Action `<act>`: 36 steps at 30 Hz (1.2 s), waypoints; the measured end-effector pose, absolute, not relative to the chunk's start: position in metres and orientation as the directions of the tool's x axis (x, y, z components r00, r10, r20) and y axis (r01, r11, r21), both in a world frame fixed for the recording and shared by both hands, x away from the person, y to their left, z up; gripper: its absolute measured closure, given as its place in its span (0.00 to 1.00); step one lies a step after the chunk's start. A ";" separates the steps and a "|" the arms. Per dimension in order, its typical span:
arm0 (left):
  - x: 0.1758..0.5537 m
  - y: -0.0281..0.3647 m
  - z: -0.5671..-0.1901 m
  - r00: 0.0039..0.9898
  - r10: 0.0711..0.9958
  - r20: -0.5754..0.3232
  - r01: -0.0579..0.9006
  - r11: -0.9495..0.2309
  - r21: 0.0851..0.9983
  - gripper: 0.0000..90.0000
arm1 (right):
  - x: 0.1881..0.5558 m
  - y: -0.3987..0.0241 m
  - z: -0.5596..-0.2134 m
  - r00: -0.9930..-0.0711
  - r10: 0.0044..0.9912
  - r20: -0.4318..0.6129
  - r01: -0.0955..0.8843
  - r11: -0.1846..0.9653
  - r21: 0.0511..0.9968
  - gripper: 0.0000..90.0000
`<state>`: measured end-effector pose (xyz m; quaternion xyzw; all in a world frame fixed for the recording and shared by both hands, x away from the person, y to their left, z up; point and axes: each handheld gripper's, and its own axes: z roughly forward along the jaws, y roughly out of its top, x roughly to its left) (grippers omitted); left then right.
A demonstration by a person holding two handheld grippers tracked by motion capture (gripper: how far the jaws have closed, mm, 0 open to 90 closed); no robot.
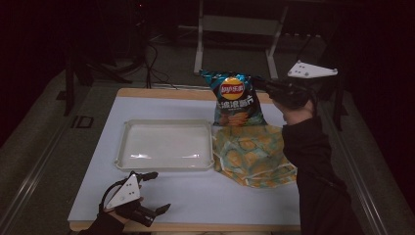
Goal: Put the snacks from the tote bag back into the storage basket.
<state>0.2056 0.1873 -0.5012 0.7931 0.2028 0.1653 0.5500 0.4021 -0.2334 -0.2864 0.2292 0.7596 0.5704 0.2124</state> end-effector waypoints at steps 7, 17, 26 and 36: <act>0.205 0.187 -0.501 0.864 0.503 0.039 0.138 -0.310 0.941 0.00 | 0.401 -0.207 -0.286 -0.828 0.558 -0.059 0.097 0.246 0.964 1.00; 0.204 0.188 -0.501 0.863 0.503 0.040 0.136 -0.307 0.942 0.00 | 0.400 -0.167 -0.291 -0.854 0.519 -0.042 0.095 0.234 0.968 1.00; 0.204 0.189 -0.500 0.860 0.509 0.038 0.142 -0.310 0.940 0.00 | 0.396 -0.133 -0.300 -0.868 0.495 -0.033 0.089 0.221 0.971 1.00; 0.204 0.189 -0.500 0.860 0.509 0.040 0.137 -0.305 0.942 0.00 | 0.392 -0.101 -0.318 -0.869 0.495 0.011 0.119 0.186 0.975 1.00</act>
